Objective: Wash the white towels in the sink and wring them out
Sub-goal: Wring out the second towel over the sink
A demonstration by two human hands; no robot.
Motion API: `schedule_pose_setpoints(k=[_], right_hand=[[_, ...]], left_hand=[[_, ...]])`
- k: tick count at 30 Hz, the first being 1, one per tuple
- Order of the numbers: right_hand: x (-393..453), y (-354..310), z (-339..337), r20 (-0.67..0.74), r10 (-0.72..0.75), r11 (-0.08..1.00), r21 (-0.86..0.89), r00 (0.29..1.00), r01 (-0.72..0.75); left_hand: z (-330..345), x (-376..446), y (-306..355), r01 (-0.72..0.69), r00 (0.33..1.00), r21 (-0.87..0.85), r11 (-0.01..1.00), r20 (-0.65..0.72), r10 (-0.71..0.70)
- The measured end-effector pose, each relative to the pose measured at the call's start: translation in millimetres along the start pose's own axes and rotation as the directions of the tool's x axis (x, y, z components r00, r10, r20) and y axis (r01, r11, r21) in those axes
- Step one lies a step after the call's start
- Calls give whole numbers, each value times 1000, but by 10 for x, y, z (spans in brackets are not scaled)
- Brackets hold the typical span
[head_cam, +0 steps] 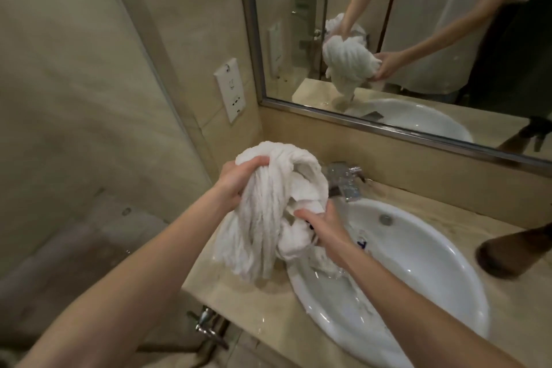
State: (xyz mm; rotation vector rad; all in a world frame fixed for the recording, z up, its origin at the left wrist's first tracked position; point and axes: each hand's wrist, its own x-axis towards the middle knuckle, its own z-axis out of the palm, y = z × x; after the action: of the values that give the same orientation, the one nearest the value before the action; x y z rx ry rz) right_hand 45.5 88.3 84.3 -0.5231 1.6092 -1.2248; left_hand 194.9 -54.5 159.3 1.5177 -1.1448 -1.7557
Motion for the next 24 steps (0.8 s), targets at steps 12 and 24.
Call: schedule_pose_setpoints(k=[12,24], right_hand=[[528,1055,841,-46,354,894,-276,934,-353],[717,1023,894,163,-147,553,-804,976,218]], left_hand=[[-600,760,-1002,-345,935,743,574,324,144],[-822,887,-1786,-472,835,872,-131,489,250]])
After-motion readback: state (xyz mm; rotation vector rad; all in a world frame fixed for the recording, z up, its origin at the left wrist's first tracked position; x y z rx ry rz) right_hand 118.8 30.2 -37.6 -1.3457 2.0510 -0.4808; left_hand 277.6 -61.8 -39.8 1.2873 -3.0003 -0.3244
